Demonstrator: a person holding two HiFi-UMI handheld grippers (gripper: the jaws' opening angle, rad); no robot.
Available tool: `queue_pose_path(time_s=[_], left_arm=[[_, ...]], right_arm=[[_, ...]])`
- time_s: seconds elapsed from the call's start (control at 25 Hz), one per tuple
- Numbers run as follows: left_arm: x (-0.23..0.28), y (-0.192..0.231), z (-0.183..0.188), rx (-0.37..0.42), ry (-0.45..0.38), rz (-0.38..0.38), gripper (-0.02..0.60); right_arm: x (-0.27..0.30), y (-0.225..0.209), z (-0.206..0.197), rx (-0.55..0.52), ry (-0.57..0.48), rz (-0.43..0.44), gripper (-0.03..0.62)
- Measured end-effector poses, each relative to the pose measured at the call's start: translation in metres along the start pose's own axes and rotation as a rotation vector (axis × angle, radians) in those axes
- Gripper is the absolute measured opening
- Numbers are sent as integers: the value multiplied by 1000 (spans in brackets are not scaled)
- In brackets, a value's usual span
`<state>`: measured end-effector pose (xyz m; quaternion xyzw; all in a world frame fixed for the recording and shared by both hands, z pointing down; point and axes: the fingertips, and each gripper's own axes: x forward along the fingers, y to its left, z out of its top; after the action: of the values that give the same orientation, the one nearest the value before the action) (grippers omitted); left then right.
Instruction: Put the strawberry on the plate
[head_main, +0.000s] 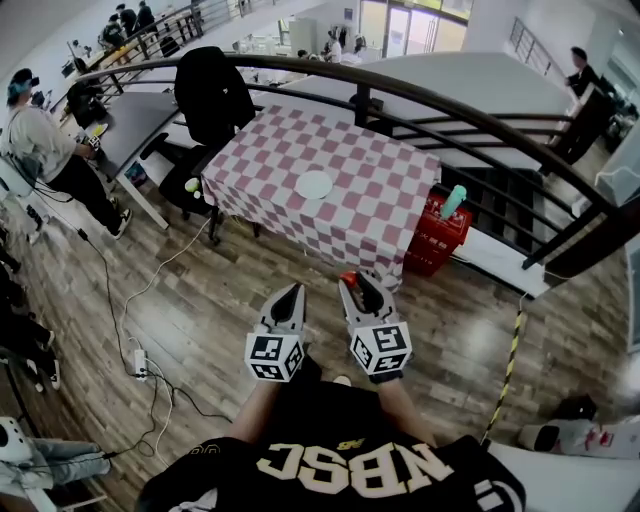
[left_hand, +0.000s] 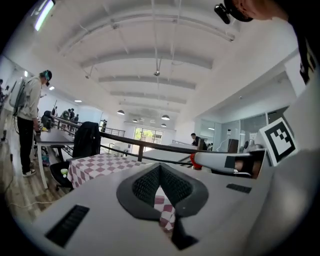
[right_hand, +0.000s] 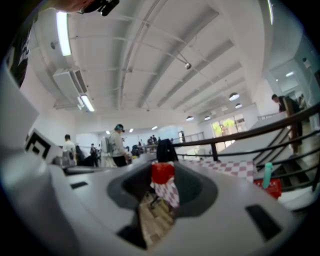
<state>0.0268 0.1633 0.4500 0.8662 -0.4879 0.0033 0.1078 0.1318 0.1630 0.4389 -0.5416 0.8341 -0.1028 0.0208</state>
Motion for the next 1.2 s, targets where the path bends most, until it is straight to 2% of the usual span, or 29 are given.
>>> queue_pose_path(time_s=[0.24,0.36,0.52,0.72,0.92,1.2], left_arm=[[38,12,1,92,13,-10,8],[70,30,-15,61,37,-30,8],[119,75,-19,85,48,-35,8],[194,137,12,126,21,-52,8],[247,178,27,119,33,-128,8],[285,212,10,80,102,-192,8]], right_arm=[[30,-20,-9,14,32,-15,144],[56,-47,-31,42,86,-84,144],[113,-76,-37,35,121,-137,144],[201,-93,-19,-71,146,-139,144],[268,-113,-17,-94,178,-174,144],[317,-123,-31,-117,243,-196,144]])
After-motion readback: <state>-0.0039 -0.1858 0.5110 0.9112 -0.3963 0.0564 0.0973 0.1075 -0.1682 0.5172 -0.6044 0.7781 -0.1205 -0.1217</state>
